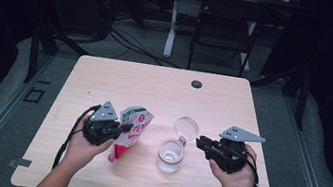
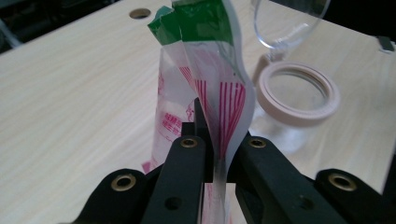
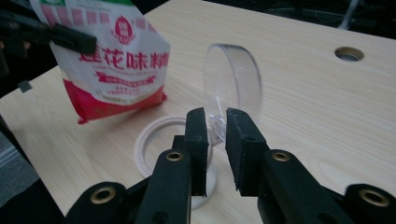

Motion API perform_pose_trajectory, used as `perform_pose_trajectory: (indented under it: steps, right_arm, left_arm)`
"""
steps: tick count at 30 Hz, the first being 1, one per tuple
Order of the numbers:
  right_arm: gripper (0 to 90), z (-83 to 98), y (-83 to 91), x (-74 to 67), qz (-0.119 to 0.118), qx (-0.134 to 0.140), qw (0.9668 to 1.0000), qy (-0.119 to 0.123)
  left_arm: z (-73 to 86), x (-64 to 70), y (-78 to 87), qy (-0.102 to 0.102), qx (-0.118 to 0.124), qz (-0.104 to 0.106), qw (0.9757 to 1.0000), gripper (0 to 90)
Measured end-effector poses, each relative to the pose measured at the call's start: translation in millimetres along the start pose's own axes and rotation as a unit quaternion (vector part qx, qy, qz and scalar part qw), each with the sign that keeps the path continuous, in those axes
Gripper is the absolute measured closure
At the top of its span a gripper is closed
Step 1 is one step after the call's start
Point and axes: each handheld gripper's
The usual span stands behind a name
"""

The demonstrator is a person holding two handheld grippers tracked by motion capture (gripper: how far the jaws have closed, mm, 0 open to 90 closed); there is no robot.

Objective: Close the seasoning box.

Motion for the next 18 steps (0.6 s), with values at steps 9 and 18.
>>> perform_pose_trajectory:
  steps: [9,18]
  right_arm:
    - [76.2,-17.5,-31.9,-19.0,-0.055,-0.027,0.9973,0.040]
    - [70.0,-28.7,-77.3,-28.7,-0.100,-0.061,0.9910,0.066]
  left_arm:
    - [31.8,12.1,3.0,0.013,0.009,0.007,0.9999,89.9]
    - [42.0,19.6,2.8,0.027,0.019,0.009,0.9994,89.3]
Point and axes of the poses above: each handheld gripper's, and its own axes: y roughly backward along the jaws, z roughly out of its underside, x roughly to its right, and after that the axes turned 15 degrees about -z, right-handed
